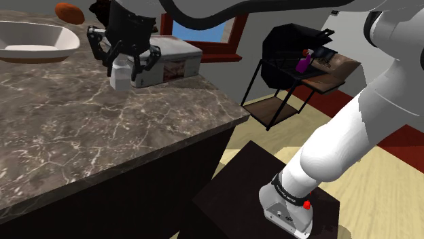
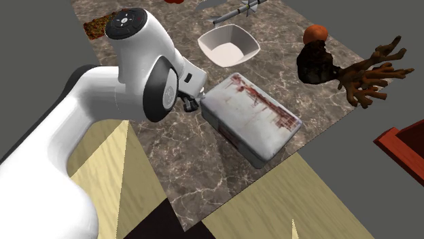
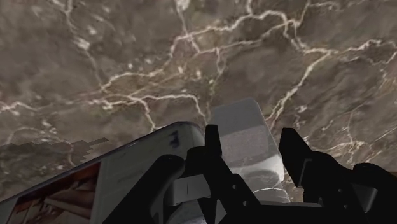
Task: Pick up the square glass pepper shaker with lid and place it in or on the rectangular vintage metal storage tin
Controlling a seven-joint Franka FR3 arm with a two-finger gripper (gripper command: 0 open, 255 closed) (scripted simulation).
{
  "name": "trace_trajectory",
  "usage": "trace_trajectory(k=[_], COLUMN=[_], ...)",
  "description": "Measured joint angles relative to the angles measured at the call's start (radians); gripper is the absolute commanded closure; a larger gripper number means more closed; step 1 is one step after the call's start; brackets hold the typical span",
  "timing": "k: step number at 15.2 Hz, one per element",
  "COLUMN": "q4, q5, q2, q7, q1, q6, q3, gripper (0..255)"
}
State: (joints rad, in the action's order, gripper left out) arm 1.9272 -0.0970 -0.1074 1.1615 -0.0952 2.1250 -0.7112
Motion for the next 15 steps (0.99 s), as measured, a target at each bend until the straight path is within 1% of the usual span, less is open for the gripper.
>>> trace_trajectory(k=[3,15], q4=[-0.031,-0.207], q5=[0.008,0.002], q2=[-0.005,0.011], q7=[-0.011,-0.024], q1=[0.0,-0.003], q6=[-0.035,-0.198], q3=[0.002,0.002], gripper=[255,255])
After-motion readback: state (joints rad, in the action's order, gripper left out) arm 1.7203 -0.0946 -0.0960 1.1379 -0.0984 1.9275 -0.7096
